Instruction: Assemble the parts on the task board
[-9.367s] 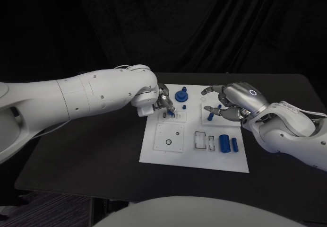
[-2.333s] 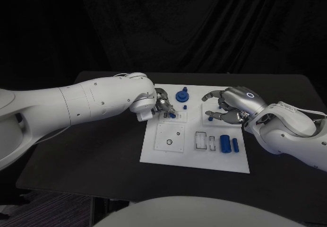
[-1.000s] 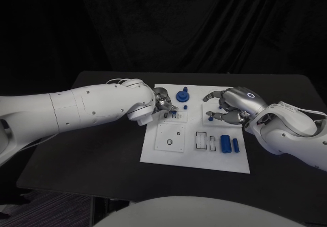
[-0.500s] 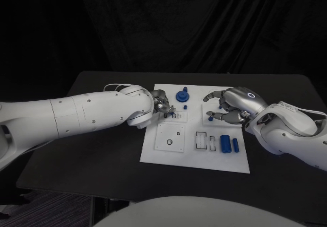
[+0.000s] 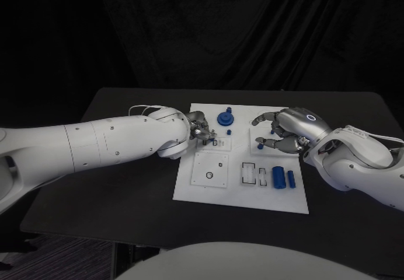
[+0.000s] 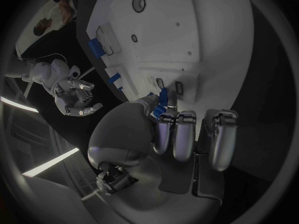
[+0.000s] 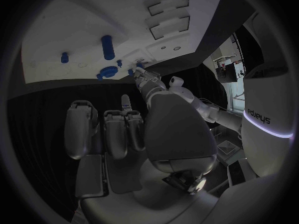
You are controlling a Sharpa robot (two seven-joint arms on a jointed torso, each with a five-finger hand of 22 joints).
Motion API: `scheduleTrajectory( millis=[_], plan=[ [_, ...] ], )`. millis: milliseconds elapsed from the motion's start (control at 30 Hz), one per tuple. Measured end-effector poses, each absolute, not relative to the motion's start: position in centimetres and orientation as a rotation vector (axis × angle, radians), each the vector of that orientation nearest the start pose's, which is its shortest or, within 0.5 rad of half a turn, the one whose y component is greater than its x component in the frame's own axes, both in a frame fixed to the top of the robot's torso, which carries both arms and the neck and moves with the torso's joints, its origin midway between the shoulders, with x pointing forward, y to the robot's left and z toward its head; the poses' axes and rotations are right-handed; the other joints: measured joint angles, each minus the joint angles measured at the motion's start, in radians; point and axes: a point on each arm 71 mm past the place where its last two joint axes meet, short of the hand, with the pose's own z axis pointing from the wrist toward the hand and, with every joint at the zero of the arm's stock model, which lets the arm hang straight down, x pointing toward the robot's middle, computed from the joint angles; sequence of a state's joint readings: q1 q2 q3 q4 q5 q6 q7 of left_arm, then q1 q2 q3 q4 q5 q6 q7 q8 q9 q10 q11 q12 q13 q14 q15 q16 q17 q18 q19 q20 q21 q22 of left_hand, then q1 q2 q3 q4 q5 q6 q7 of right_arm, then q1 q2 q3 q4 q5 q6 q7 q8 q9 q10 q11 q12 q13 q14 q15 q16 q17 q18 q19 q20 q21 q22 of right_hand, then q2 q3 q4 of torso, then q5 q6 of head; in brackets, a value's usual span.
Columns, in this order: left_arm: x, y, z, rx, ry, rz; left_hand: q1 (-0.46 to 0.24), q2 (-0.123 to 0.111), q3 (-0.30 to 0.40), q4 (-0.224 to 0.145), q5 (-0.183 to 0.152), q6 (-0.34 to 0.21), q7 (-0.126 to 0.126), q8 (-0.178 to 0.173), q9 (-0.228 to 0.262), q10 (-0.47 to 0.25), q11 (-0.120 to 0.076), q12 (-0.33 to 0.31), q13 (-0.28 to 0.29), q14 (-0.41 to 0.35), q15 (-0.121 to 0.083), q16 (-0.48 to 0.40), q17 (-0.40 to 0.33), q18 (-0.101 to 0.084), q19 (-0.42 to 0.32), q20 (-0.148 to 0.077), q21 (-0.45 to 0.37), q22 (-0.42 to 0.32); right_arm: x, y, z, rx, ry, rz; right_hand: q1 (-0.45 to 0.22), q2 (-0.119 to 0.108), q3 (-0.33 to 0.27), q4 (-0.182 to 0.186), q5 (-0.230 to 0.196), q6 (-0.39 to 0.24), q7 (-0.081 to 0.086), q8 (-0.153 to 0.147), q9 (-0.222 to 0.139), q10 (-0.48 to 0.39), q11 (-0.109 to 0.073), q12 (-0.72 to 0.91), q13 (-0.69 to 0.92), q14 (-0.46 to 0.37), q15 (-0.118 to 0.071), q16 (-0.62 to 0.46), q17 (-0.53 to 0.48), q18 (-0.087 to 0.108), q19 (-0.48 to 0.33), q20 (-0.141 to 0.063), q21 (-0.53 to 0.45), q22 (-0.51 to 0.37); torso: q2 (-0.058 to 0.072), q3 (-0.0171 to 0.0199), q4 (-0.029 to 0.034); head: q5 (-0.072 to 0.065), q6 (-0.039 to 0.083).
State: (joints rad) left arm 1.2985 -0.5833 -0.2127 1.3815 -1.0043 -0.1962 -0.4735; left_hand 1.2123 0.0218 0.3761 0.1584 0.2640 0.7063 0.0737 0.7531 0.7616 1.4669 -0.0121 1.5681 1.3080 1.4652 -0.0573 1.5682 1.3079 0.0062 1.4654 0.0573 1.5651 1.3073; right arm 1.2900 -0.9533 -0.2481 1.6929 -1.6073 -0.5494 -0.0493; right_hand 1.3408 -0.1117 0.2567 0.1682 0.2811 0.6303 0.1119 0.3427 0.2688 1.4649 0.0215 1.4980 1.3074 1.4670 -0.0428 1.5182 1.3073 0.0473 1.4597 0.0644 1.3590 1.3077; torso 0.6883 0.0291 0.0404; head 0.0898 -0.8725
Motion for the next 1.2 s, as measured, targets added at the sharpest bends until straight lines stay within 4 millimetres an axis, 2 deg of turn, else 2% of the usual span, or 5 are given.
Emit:
scheduleTrajectory(
  millis=[167, 800, 867, 1200],
  plan=[
    [50.00, 13.23, -22.92, -0.234, 2.116, -0.508, -0.009, -0.009, 0.015, -0.010, 0.000, 0.000, 0.000, 0.000, 0.000, 0.000, 0.000, 0.000, 0.000, 0.000, 0.000, 0.000, 0.000, 0.000, 0.000, 0.000, 0.000, 0.000, 43.37, -20.28, -18.79, -0.356, 1.483, 0.683, 0.000, 0.000, 0.000, 0.000, 0.000, 0.000, 0.000, 0.000, -0.001, 0.000, 0.000, 0.000, 0.000, 0.000, 0.000, 0.000, 0.000, 0.000, 0.000, 0.000, 0.000, 0.000, 0.000, 0.0000, -0.0001, -0.001, 0.000],
    [49.62, 12.77, -22.92, -0.212, 2.127, -0.520, -0.011, -0.011, 0.015, -0.010, 0.000, 0.002, 0.002, -0.002, 0.001, 0.000, 0.000, 0.000, 0.000, 0.000, 0.000, 0.000, 0.000, 0.000, 0.000, 0.000, 0.000, 0.000, 43.38, -20.32, -18.81, -0.354, 1.486, 0.680, 0.000, 0.000, 0.003, 0.003, 0.000, 0.000, 0.000, 0.000, -0.003, 0.000, 0.000, 0.000, 0.000, 0.000, 0.000, 0.000, 0.000, 0.000, -0.004, 0.004, 0.000, 0.000, -0.001, -0.0003, 0.0009, -0.002, 0.000],
    [49.59, 12.81, -22.93, -0.211, 2.129, -0.519, -0.012, -0.012, 0.015, -0.010, 0.000, 0.004, 0.003, -0.002, 0.057, 0.000, 0.000, 0.000, 0.000, 0.000, 0.000, 0.000, 0.000, 0.000, 0.000, 0.000, 0.000, 0.000, 43.39, -20.32, -18.81, -0.354, 1.487, 0.680, 0.000, 0.000, 0.003, 0.003, 0.000, 0.000, 0.000, 0.000, -0.003, 0.000, 0.000, 0.000, 0.000, 0.000, 0.000, 0.000, 0.000, 0.000, -0.004, 0.004, 0.000, 0.000, -0.001, -0.0003, 0.0009, -0.002, 0.000],
    [49.48, 12.84, -22.99, -0.202, 2.142, -0.518, -0.013, -0.013, 0.019, -0.008, 0.000, 0.005, 0.005, -0.006, 0.058, 0.000, 0.000, 0.000, 0.000, 0.000, 0.000, 0.000, 0.000, 0.000, 0.004, -0.004, -0.001, 0.000, 43.40, -20.30, -18.83, -0.354, 1.488, 0.679, 0.000, 0.000, 0.003, 0.003, 0.000, 0.000, 0.000, 0.000, -0.003, 0.000, 0.000, 0.000, 0.000, 0.000, 0.000, 0.000, 0.000, 0.000, -0.007, 0.000, 0.000, 0.000, -0.001, -0.0002, 0.0012, 0.000, 0.000]
  ],
)
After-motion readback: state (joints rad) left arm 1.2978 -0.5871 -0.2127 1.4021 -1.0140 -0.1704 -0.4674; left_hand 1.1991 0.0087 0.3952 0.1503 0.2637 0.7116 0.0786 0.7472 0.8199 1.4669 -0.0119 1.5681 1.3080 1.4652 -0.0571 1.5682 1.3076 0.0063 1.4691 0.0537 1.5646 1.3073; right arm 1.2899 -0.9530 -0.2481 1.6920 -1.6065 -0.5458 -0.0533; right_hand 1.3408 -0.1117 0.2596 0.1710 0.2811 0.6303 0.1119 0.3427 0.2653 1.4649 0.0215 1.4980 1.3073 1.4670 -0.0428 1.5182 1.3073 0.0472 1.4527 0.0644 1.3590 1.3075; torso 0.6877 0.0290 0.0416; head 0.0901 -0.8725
